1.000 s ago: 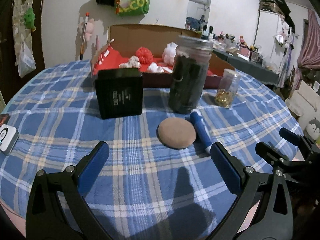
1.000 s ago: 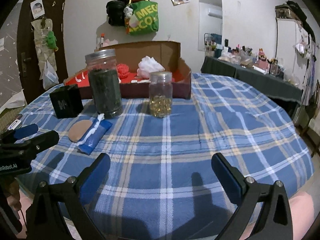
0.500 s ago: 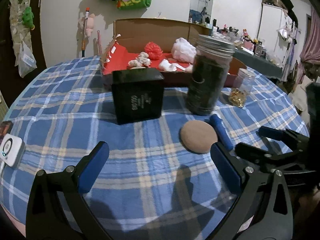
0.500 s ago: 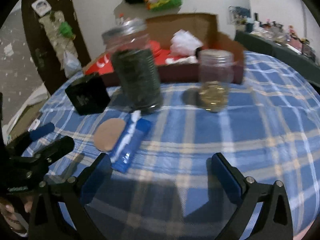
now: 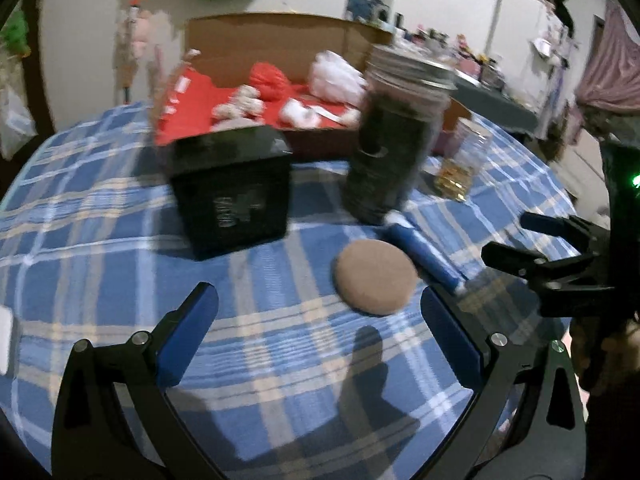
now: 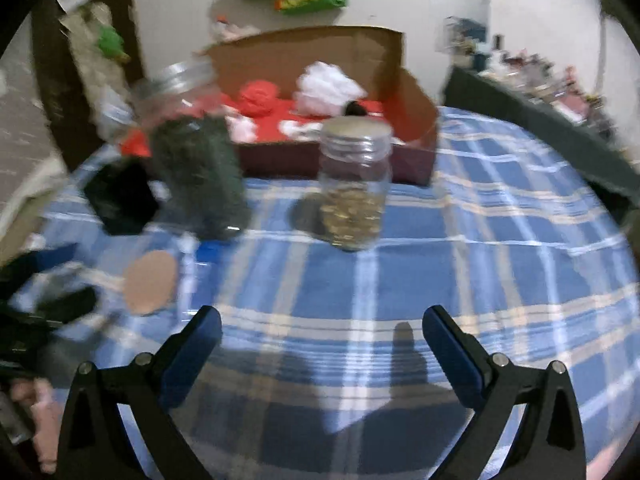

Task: Organize soft objects
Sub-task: 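Grasp the tan round sponge with the left tool while the right grasps the blue tube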

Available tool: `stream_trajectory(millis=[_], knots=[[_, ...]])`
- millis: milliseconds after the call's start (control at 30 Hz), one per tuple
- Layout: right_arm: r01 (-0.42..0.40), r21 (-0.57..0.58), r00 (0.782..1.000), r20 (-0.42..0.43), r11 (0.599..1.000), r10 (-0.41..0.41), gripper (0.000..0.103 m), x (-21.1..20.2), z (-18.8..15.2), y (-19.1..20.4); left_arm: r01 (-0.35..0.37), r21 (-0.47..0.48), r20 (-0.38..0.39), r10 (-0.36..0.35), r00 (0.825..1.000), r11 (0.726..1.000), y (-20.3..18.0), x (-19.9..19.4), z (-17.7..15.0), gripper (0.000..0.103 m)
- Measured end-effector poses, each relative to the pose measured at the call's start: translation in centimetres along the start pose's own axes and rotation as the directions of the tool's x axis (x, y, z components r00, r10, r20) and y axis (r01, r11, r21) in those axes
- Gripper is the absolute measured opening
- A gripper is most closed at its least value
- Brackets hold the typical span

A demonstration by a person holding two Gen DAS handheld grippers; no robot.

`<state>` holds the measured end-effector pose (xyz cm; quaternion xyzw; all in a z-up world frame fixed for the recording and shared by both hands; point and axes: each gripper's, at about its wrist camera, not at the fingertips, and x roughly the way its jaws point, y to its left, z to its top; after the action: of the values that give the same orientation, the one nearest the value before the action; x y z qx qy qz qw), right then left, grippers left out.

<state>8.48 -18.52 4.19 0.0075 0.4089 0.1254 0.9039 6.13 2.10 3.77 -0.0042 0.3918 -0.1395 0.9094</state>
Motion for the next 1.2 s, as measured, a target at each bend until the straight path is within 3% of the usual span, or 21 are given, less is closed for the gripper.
stream_trajectory(millis=[133,300,433,600,700,767,967,1033,1100,1167,1200], knots=[[-0.106,-0.075,0.994,-0.019,0.992,0.104,0.103,0.1,0.2,0.8,0.049,0.031,-0.028,-0.049,0.998,0.998,-0.6,0.9,0.6,0.103],[-0.114,-0.176,0.991,-0.086,0.978,0.101,0.103,2.4,0.6,3.9,0.041,0.019,-0.042,-0.04,0.998,0.999,0.3,1.2,0.9,0.103],[-0.046,-0.214,0.994,-0.105,0.976,0.024,0.102,4.0,1.1,4.6,0.033,0.01,-0.056,-0.033,0.998,0.999,1.0,1.4,0.7,0.103],[0.039,-0.184,0.996,-0.072,0.982,-0.053,0.102,3.3,1.4,2.0,0.055,0.042,-0.076,-0.052,0.996,0.998,0.5,1.7,0.6,0.103],[-0.042,-0.175,0.997,-0.078,0.984,0.029,0.1,3.0,1.5,0.9,0.066,0.074,-0.088,-0.059,0.994,0.995,-0.1,2.1,0.9,0.103],[-0.104,-0.181,0.992,-0.085,0.978,0.09,0.093,3.0,1.7,0.7,0.077,0.093,-0.092,-0.069,0.993,0.993,-0.5,2.4,1.1,0.103],[-0.222,-0.245,0.972,-0.129,0.944,0.195,0.084,3.7,2.7,1.4,0.085,0.17,-0.1,-0.069,0.993,0.982,-2.0,3.3,1.7,0.101],[-0.226,-0.268,0.971,-0.144,0.937,0.193,0.081,4.1,2.8,2.0,0.077,0.199,-0.102,-0.057,0.993,0.977,-2.4,3.5,1.8,0.095],[-0.222,-0.297,0.972,-0.145,0.929,0.186,0.076,4.4,2.7,2.7,0.079,0.223,-0.112,-0.055,0.992,0.972,-2.8,3.9,1.8,0.077],[-0.22,-0.326,0.973,-0.141,0.919,0.183,0.06,4.4,2.7,3.4,0.089,0.237,-0.129,-0.06,0.99,0.967,-3.2,4.5,1.7,0.065],[-0.221,-0.336,0.973,-0.137,0.915,0.185,0.053,4.3,2.5,3.6,0.089,0.244,-0.125,-0.06,0.99,0.966,-3.3,4.6,1.6,0.051]])
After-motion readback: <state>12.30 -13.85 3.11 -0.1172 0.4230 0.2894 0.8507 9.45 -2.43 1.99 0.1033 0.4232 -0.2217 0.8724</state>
